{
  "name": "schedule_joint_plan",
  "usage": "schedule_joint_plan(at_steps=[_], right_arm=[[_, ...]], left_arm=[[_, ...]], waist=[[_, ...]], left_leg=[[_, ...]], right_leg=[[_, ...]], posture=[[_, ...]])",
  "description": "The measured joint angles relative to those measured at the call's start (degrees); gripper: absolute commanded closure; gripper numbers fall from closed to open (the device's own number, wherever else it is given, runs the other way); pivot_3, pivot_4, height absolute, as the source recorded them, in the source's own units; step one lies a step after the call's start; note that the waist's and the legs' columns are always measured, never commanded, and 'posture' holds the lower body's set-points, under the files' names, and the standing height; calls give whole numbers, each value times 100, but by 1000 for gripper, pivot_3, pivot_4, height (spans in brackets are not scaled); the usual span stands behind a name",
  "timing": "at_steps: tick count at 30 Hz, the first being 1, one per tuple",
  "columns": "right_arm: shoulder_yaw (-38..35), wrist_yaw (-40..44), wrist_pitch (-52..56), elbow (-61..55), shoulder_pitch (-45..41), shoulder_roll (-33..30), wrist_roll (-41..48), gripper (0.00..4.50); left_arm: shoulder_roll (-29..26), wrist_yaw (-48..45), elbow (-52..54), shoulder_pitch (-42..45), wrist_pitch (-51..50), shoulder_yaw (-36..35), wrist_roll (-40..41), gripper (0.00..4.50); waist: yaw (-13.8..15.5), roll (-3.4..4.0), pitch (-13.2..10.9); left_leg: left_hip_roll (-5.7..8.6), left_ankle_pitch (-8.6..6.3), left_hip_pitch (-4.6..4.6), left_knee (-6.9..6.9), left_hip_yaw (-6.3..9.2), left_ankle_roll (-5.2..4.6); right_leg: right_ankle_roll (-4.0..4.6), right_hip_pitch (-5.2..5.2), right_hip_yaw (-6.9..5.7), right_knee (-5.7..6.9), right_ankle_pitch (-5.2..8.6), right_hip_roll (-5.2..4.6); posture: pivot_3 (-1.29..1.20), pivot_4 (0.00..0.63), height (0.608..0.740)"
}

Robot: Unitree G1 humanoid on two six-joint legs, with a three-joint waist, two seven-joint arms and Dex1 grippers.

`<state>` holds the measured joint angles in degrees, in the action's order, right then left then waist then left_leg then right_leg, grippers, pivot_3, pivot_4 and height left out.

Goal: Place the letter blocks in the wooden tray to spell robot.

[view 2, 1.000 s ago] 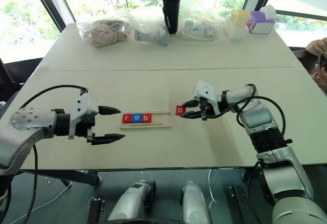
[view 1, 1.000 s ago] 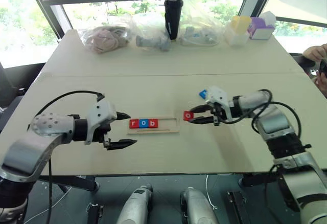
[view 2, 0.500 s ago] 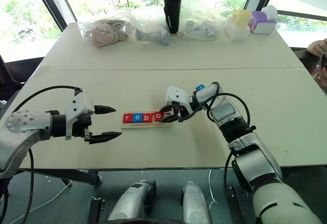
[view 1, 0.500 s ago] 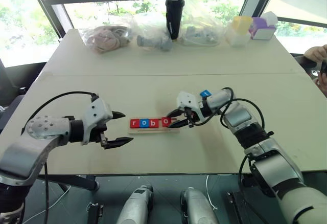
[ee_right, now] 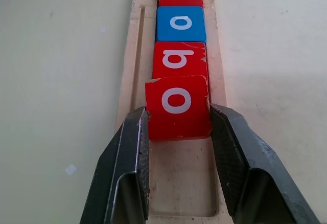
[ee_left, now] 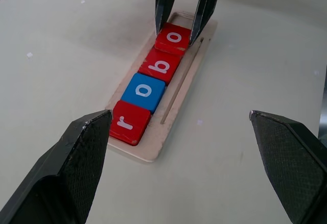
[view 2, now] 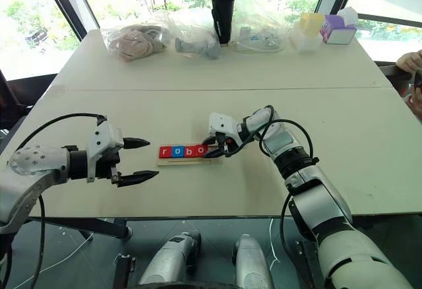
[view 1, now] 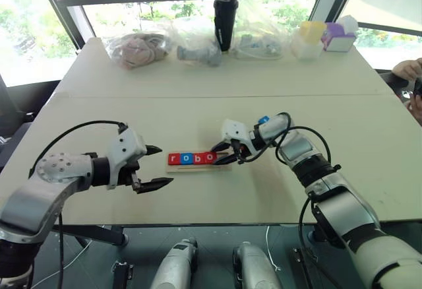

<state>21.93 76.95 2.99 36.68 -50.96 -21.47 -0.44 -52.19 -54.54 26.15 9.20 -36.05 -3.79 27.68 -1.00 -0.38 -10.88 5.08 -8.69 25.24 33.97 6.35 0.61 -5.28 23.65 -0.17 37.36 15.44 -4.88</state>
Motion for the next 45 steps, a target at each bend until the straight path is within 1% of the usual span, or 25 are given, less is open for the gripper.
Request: schedule_joint_plan(at_steps=[10, 11, 12, 13, 14, 15, 16, 17, 22, 26, 27, 31, 36, 40, 45], right_arm=[[-17, -37, -66, 121, -12, 59, -58, 3375], [-18, -55, -64, 124, -12, 77, -58, 2875], [-18, -62, -58, 124, -12, 90, -59, 2283], [-18, -67, -33, 124, -12, 106, -59, 1868], [-18, -66, 15, 122, -12, 129, -58, 1347], [-18, -60, 46, 111, -12, 133, -55, 719], [-17, -61, 71, 82, -10, 129, -57, 246], [-17, -66, 96, 45, -9, 123, -57, 108], [-111, -154, 251, -439, -1, 17, -31, 108], [-546, -482, 464, -793, -8, -126, 133, 108], [-666, -658, 479, -797, -14, -167, 139, 108], [-1298, -2102, 611, -357, -162, -394, 4, 108], [-1999, -3406, 1321, -89, -23, -502, 16, 108], [-2226, -3831, 1890, -22, 376, -444, 112, 108], [-2287, -4080, 2051, 228, 405, -318, 185, 108]], left_arm=[[46, 14, -1, 9, 0, 30, 3, 0], [46, 14, -1, 11, 1, 33, 2, 0], [46, 14, -1, 12, 1, 33, 2, 0], [46, 14, -1, 13, 1, 33, 1, 0], [46, 14, -1, 13, 1, 34, 0, 0], [46, 15, -1, 13, 1, 34, -1, 0], [46, 18, -1, 12, 1, 34, -1, 0], [46, 22, -1, 12, 1, 34, -1, 0], [46, 52, -1, 10, 3, 34, -6, 0], [48, 68, -1, 10, 6, 36, -13, 0], [48, 71, -1, 10, 7, 36, -13, 0], [51, 86, 0, 2, 12, 36, -12, 0], [55, 102, 0, -23, 15, 35, -9, 0], [77, 98, -8, 7, 29, 56, -10, 0], [181, 61, -20, 201, 4, 74, 97, 0]], waist=[[-2, 0, 0], [-2, 0, 0], [-2, 0, 0], [-2, 0, 0], [-2, 0, 0], [-2, 0, 0], [-2, 0, 0], [-2, 0, 0], [5, 0, 0], [13, 0, 0], [17, 0, 0], [24, 0, 0], [15, 0, 0], [-5, 1, 0], [-12, 3, -1]], left_leg=[[-1, 0, -1, 0, 0, 0], [-1, 0, -1, 0, 0, 0], [-1, 0, -1, 0, 0, 0], [-1, 0, -1, 0, 0, 0], [-1, 0, -1, 0, 0, 0], [-1, 0, -1, 0, 0, 0], [-1, 1, -1, 0, 0, 1], [-1, 1, -1, 0, 0, 1], [-1, 0, -1, 0, 0, 1], [-1, 0, -1, 0, 0, 2], [0, 0, -1, 0, 0, 2], [1, -4, -1, 0, -1, 9], [0, 2, 0, -7, -2, 0], [-1, 2, 0, -6, -4, -1], [-1, 3, -1, -2, -8, -3]], right_leg=[[0, 0, 1, 1, 0, 2], [0, 0, 1, 2, 0, 3], [0, 0, 1, 2, 0, 3], [0, 0, 1, 2, 0, 3], [0, 0, 1, 2, 0, 3], [0, 0, 1, 2, 0, 3], [0, 0, 1, 2, 0, 3], [0, 0, 1, 2, 0, 3], [0, 0, 1, 2, 0, 3], [1, 0, 1, 2, 0, -2], [1, 0, 1, 2, 0, -8], [4, 1, 2, 2, 0, -10], [4, 3, 9, 2, 0, -12], [4, 2, 8, 2, 0, -11], [5, 0, 6, 3, -1, -9]], posture=[[0, 150, 740], [0, 150, 740], [0, 150, 740], [0, 150, 740], [0, 150, 740], [0, 150, 740], [0, 150, 740], [0, 150, 740], [0, 150, 740], [0, 150, 740], [0, 150, 740], [0, 150, 740], [0, 150, 740], [0, 150, 740], [0, 150, 740]])
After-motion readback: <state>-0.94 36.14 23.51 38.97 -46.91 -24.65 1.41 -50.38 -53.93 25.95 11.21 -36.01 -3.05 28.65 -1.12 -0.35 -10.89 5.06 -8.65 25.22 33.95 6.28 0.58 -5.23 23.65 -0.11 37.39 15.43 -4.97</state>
